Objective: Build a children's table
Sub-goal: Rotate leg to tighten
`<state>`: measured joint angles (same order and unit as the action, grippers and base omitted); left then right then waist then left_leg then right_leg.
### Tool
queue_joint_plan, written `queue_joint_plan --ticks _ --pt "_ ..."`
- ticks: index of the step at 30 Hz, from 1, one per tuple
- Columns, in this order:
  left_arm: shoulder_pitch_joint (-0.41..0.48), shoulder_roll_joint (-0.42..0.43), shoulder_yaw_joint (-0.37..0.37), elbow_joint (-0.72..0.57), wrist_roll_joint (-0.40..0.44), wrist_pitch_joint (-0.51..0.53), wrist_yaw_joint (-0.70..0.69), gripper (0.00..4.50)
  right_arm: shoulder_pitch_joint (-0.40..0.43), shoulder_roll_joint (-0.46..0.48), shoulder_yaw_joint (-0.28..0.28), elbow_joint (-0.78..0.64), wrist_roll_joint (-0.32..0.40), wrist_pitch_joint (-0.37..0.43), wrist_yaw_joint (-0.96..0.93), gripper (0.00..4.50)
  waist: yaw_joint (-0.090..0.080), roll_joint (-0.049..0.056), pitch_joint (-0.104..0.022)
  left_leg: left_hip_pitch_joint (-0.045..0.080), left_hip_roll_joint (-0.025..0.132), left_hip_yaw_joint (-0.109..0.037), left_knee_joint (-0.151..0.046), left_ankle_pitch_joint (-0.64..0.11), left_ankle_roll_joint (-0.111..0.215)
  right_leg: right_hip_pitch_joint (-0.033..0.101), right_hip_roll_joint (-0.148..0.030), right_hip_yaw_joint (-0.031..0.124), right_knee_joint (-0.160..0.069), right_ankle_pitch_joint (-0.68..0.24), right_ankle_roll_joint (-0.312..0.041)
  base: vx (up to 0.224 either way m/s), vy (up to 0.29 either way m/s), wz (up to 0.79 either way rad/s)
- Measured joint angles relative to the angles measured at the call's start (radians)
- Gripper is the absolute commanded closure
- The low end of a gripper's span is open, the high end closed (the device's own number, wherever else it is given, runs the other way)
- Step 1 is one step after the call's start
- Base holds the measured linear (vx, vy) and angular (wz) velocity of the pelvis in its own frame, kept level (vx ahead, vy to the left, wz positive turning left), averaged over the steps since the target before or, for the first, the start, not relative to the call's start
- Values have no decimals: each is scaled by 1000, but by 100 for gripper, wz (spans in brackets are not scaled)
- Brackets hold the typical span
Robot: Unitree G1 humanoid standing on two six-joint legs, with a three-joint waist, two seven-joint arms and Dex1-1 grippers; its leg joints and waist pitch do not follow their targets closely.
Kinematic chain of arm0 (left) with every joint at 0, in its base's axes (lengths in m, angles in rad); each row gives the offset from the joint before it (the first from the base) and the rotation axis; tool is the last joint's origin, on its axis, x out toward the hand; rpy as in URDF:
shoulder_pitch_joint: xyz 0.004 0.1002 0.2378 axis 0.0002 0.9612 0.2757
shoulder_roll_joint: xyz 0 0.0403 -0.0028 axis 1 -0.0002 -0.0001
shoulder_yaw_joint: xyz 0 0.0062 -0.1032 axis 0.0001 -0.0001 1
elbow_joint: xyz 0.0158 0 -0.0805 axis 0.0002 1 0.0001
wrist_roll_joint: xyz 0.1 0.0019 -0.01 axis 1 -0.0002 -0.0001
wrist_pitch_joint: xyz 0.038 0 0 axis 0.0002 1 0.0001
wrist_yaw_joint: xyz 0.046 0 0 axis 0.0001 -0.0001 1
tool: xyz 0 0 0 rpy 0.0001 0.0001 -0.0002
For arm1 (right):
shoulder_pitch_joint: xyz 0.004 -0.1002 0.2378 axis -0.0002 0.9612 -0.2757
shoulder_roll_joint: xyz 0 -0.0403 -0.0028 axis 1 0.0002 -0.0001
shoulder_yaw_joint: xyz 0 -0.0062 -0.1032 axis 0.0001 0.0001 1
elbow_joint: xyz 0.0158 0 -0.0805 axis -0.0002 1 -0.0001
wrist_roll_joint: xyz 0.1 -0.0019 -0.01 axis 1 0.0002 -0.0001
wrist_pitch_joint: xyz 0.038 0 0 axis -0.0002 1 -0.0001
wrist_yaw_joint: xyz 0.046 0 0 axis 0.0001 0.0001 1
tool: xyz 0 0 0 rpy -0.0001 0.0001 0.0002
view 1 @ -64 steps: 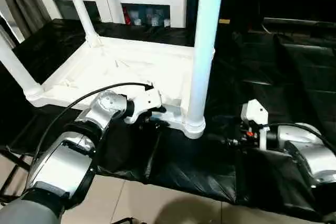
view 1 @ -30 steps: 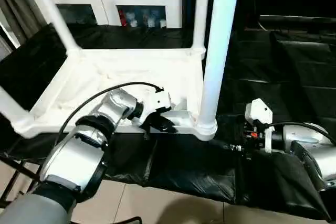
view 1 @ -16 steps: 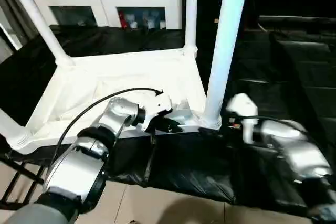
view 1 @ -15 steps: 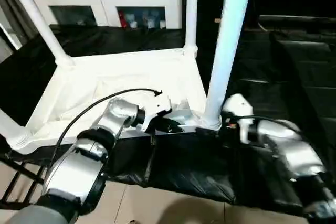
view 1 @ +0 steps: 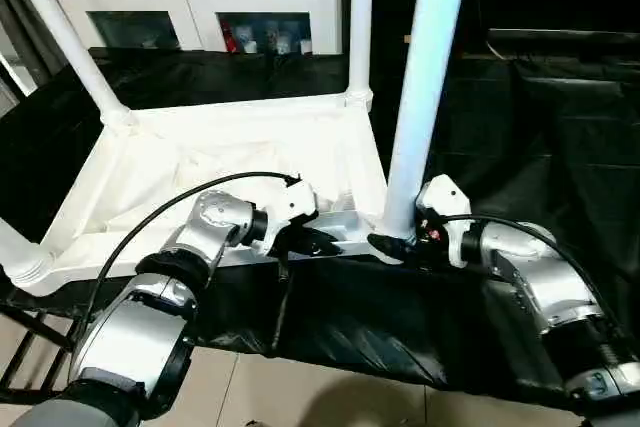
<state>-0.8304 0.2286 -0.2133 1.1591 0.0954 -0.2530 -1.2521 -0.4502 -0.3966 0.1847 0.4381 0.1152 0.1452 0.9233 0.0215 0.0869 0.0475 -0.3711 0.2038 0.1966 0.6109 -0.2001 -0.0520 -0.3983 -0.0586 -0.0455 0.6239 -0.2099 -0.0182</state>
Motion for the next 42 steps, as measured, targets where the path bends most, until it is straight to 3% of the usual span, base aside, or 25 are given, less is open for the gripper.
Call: queue_joint_plan --ticks 6,12,16,20,22,23,25,27,29,37,38,42 --pt "8 13 6 -10 0 16 19 450 -15 46 -1 52 -8 -32 -52 171 -14 -10 -1 1 0 0 0 0 0 0 0 0 1 0 0 0 0 0" --pt "21 -29 6 -47 21 61 146 450 49 182 -60 26 -39 -21 -329 177 -18 -33 -7 5 -1 0 -4 -3 -6 4 -1 1 -2 0 0 0 0 0" --pt "41 -63 11 -56 34 95 223 450 62 263 -85 45 -80 -19 -502 177 -24 -40 -16 22 -7 1 -13 -3 -6 18 -3 4 -14 0 0 0 0 0" --pt "61 -67 19 -71 43 108 246 450 48 309 -91 93 -101 -52 -572 177 -39 -42 -21 23 -15 0 -15 -4 -6 18 -9 7 -15 -5 8 0 0 0" --pt "69 -67 19 -87 48 107 249 450 48 309 -91 97 -108 -67 -572 107 -42 -42 -21 23 -18 0 -16 -4 -5 17 -12 6 -15 -5 8 0 0 0" --pt "73 -65 19 -95 49 104 249 450 48 307 -91 98 -109 -72 -571 108 -43 -42 -21 23 -20 0 -18 -4 -5 17 -14 6 -15 -5 8 0 0 0" --pt "79 -60 16 -112 50 96 234 450 48 299 -92 96 -101 -82 -537 108 -43 -43 -20 22 -22 0 -20 -4 -4 16 -16 6 -15 -5 8 0 0 0" --pt "85 -53 13 -126 44 80 208 450 48 263 -97 88 -65 -83 -448 66 -41 -42 -20 21 -22 0 -20 -5 -2 15 -17 6 -14 -2 4 0 0 0" --pt "95 -43 16 -144 19 64 169 450 53 221 -96 68 -37 -83 -338 56 -37 -44 -19 20 -21 -1 -21 -6 -1 15 -17 3 -14 -3 6 0 0 0" --pt "120 28 18 -186 -23 36 -47 450 57 61 -16 -6 51 -62 84 56 2 -49 -16 14 -16 1 -21 -5 8 10 -16 -3 -14 -5 8 0 0 0" --pt "120 38 13 -192 -24 31 -75 450 56 47 -10 -8 60 -57 132 72 9 -52 -14 15 -15 1 -20 -5 8 10 -16 -3 -13 -5 8 0 0 0" --pt "120 69 -9 -199 -24 1 -139 450 46 24 14 -7 72 -34 225 89 15 -60 -9 17 -14 3 -19 -5 7 10 -16 -3 -13 -5 8 0 0 0"
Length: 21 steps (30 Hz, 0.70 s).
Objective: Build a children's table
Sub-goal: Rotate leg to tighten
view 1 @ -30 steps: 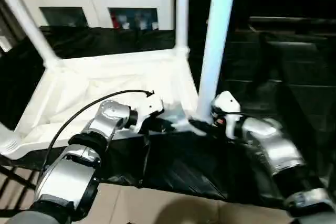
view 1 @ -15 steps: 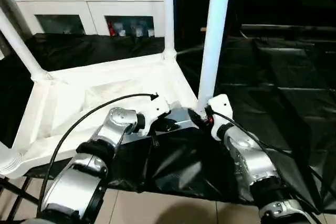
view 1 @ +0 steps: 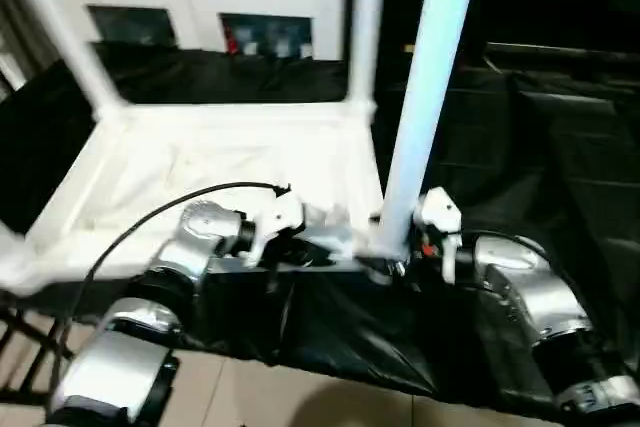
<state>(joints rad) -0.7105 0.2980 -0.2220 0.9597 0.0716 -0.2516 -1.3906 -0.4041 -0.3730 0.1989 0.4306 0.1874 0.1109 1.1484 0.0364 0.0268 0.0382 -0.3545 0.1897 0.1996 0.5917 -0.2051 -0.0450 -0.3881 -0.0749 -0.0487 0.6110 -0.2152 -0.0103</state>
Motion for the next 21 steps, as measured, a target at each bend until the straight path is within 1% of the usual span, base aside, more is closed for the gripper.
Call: queue_joint_plan --ticks 1,2,4,6,7,10,14,19,21 --pt "0 5 -2 -1 -1 -3 -13 450 -3 -3 3 1 0 4 15 92 0 -3 1 0 0 1 0 -2 -3 0 -1 0 0 0 0 0 0 0" --pt "0 9 -5 -2 0 -4 -23 450 -8 -5 7 4 -1 7 29 106 0 -5 1 0 0 1 0 -3 -5 0 -1 1 0 0 0 0 0 0" --pt "-1 15 -14 -2 0 -10 -39 450 -25 -20 26 13 -6 2 59 128 -1 -6 1 0 0 2 0 -3 -5 0 -1 1 0 0 0 0 0 0" --pt "-4 20 -21 -1 2 -19 -45 450 -36 -26 33 27 -14 -11 73 134 0 -10 2 0 0 1 0 -3 -5 0 0 0 0 0 0 0 0 0" --pt "-6 22 -24 1 2 -23 -45 450 -41 -25 34 33 -20 -15 75 134 0 -12 2 0 1 1 0 -3 -5 0 0 0 0 0 0 0 0 0" --pt "-10 24 -29 4 7 -32 -44 450 -49 -26 38 45 -28 -23 82 168 0 -12 2 1 1 1 0 -3 -5 0 0 0 0 0 0 0 0 0" --pt "-15 28 -36 7 12 -36 -44 450 -56 -24 45 54 -30 -27 84 181 -1 -12 2 2 1 1 0 -3 -5 0 0 1 1 0 0 0 0 0" --pt "-15 30 -39 7 12 -32 -35 450 -55 -12 43 54 -31 -23 74 185 -2 -11 2 3 1 1 0 -3 -6 1 0 1 2 0 0 0 0 0" --pt "-16 25 -39 8 16 -11 2 450 -40 5 26 53 -34 -22 22 185 -1 -12 2 5 1 1 0 -3 -6 4 0 1 2 0 0 0 0 0"
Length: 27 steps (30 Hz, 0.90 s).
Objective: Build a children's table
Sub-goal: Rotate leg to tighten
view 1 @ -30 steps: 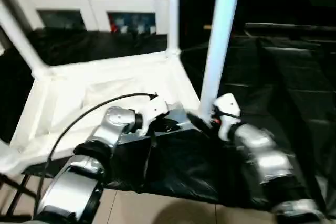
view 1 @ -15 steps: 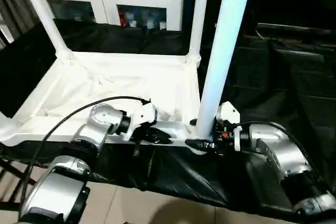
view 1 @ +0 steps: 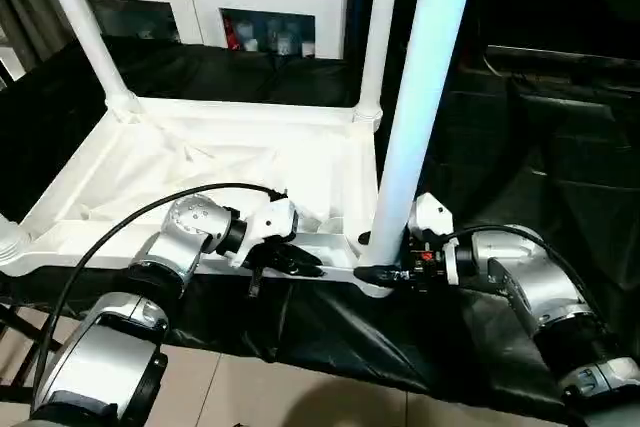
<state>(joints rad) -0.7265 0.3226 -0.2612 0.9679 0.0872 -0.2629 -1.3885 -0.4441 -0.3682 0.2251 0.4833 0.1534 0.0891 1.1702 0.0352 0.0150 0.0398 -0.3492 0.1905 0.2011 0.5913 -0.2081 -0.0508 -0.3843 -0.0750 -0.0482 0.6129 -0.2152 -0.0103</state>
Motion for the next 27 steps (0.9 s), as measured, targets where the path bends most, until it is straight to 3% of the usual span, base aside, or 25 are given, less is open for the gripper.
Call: queue_joint_plan --ticks 7,14,15,17,21,23,27 --pt "-29 -79 16 11 61 124 246 450 15 152 -96 54 -51 10 -458 186 -20 -2 -2 3 -5 -2 -1 1 -3 3 -2 3 -9 -3 6 -31 11 -3" --pt "-32 -143 30 40 66 187 414 450 -86 288 -159 212 -95 22 -777 186 -62 8 -6 13 -18 -15 -3 -1 1 7 -5 2 -37 -4 6 -26 26 -6" --pt "-32 -143 30 41 66 186 418 450 -89 291 -160 222 -97 13 -782 186 -62 9 -6 13 -20 -19 -3 -1 2 8 -6 1 -40 -4 6 0 0 0" --pt "-32 -143 30 41 69 171 419 450 -83 295 -166 225 -106 -14 -788 116 -63 11 -3 12 -20 -23 -3 -1 2 11 -6 -4 -49 -4 6 0 0 0" --pt "-29 -133 31 33 64 143 386 450 -61 272 -166 193 -102 -38 -718 94 -59 10 -1 2 -21 -22 -5 -1 3 10 -7 -4 -53 0 0 0 0 0" --pt "-25 -122 31 22 55 126 348 450 -54 238 -165 175 -80 -38 -624 80 -55 8 -2 -3 -20 -18 -5 0 4 5 -7 -2 -52 20 -22 0 0 0" --pt "-6 -81 29 -4 27 86 247 450 -20 139 -113 104 -54 -44 -398 71 -48 6 -2 -2 -17 -10 -7 0 6 1 -10 -3 -44 39 -17 51 -22 4"
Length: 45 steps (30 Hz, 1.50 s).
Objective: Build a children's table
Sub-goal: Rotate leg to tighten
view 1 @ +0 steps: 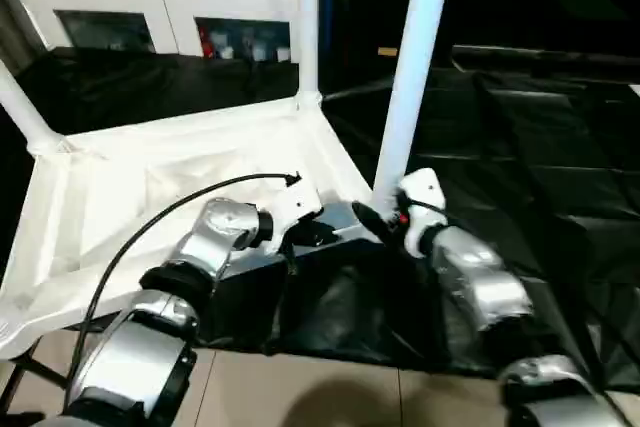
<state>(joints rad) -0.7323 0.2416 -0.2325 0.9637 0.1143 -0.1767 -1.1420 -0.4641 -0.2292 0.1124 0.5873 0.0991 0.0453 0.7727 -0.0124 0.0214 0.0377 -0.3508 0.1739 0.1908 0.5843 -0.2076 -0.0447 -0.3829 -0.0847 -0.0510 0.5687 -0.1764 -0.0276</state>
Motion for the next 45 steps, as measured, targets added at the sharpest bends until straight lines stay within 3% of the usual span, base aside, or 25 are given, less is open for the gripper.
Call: queue_joint_plan --ticks 5,8,15,24,30,36,40,41,45 --pt "7 46 -3 -22 -20 -30 -135 450 11 -68 52 -50 27 6 208 71 28 1 -1 -2 11 6 -5 3 5 -8 3 -7 11 -12 15 62 -46 1" --pt "9 75 -16 -43 -24 -41 -217 450 12 -98 79 -66 40 21 325 103 49 1 -1 -6 18 8 -5 3 5 -12 7 -10 13 -15 11 19 -13 1" --pt "12 104 -29 -44 -32 -57 -297 450 0 -119 109 -64 47 41 419 163 53 0 0 -6 19 8 1 2 1 -16 7 -10 27 -20 6 0 0 0" --pt "12 102 -29 -33 -33 -62 -305 450 0 -106 111 -64 50 52 435 180 53 0 0 -6 19 9 3 1 -3 -15 6 -10 28 -20 6 0 0 0" --pt "-24 53 -11 4 12 39 -68 450 0 30 26 1 -1 47 21 181 38 -5 -1 4 18 7 1 5 -12 -9 6 -9 30 -24 14 -28 -3 -1" --pt "-24 -32 1 6 39 108 128 450 -47 164 -63 90 -34 67 -357 182 11 -4 -1 12 16 5 1 5 -12 -1 5 -10 13 -25 15 0 0 0" --pt "-23 -54 1 16 42 119 176 450 -61 194 -68 124 -49 56 -456 182 -1 -3 -1 16 12 1 -1 4 -11 2 2 -15 -3 -26 16 0 0 0" --pt "-23 -54 1 16 43 120 178 450 -61 198 -68 127 -57 44 -463 126 -5 -3 -1 17 8 1 -4 4 -9 3 -2 -16 -6 -26 16 0 0 0" --pt "-23 -59 1 14 43 108 177 450 -56 193 -67 131 -84 13 -453 94 -7 -5 0 15 -2 0 -9 3 -7 2 -9 -14 -10 -26 16 0 0 0"
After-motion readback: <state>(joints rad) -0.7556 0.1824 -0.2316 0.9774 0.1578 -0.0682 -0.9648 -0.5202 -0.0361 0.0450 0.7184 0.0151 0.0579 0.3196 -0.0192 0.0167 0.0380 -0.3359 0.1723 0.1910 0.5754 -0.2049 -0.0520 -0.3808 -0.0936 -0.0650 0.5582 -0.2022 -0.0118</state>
